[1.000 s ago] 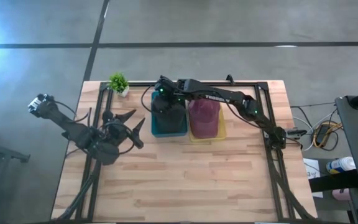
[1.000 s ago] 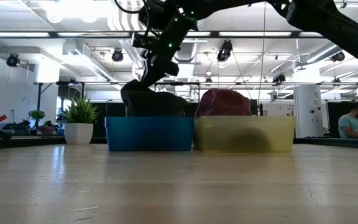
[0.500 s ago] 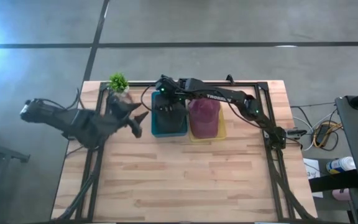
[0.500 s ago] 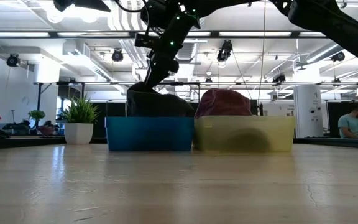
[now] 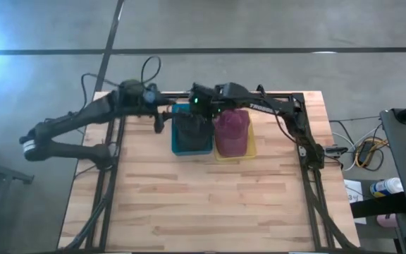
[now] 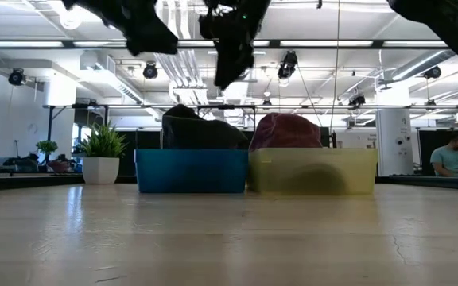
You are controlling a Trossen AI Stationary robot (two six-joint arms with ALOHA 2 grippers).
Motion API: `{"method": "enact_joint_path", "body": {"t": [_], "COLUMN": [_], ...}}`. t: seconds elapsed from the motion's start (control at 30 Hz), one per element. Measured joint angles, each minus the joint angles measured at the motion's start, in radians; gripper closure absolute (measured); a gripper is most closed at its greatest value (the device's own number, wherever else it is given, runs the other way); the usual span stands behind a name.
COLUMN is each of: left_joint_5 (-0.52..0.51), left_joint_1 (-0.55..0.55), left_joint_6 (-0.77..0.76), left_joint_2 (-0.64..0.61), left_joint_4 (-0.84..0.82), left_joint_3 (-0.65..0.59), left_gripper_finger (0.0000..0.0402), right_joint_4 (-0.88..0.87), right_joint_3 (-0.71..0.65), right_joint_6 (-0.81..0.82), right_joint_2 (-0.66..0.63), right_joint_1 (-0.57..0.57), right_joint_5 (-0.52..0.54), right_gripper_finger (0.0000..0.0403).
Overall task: Pick & Place hat
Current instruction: Put the gray cap into the blue bin
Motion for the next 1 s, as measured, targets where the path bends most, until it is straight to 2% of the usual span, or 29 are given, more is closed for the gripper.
{"method": "enact_joint_path", "body": {"t": [0.07, 0.2, 0.43, 0.7, 1.0], "left_joint_5": [0.096, 0.159, 0.319, 0.326, 0.328], "left_joint_1": [0.082, 0.206, 0.311, 0.313, 0.305], "left_joint_6": [0.06, 0.192, 0.256, 0.304, 0.296], "left_joint_2": [0.053, 0.171, 0.372, 0.496, 0.495], "left_joint_4": [0.031, 0.052, 0.055, -0.005, -0.173], "left_joint_3": [0.001, 0.001, 0.055, 0.109, 0.101], "left_gripper_finger": [0.0179, 0.0179, 0.0179, 0.0179, 0.0179], "right_joint_4": [-0.053, -0.062, 0.111, 0.235, 0.345], "right_joint_3": [-0.032, -0.136, -0.312, -0.43, -0.444], "right_joint_6": [0.059, 0.128, 0.206, 0.214, 0.171], "right_joint_2": [0.003, 0.006, 0.006, 0.006, 0.006], "right_joint_1": [0.018, 0.061, 0.101, 0.022, -0.078], "right_joint_5": [-0.003, -0.005, -0.008, -0.003, -0.003], "right_gripper_finger": [0.0148, 0.0156, 0.0169, 0.0175, 0.0175]}}
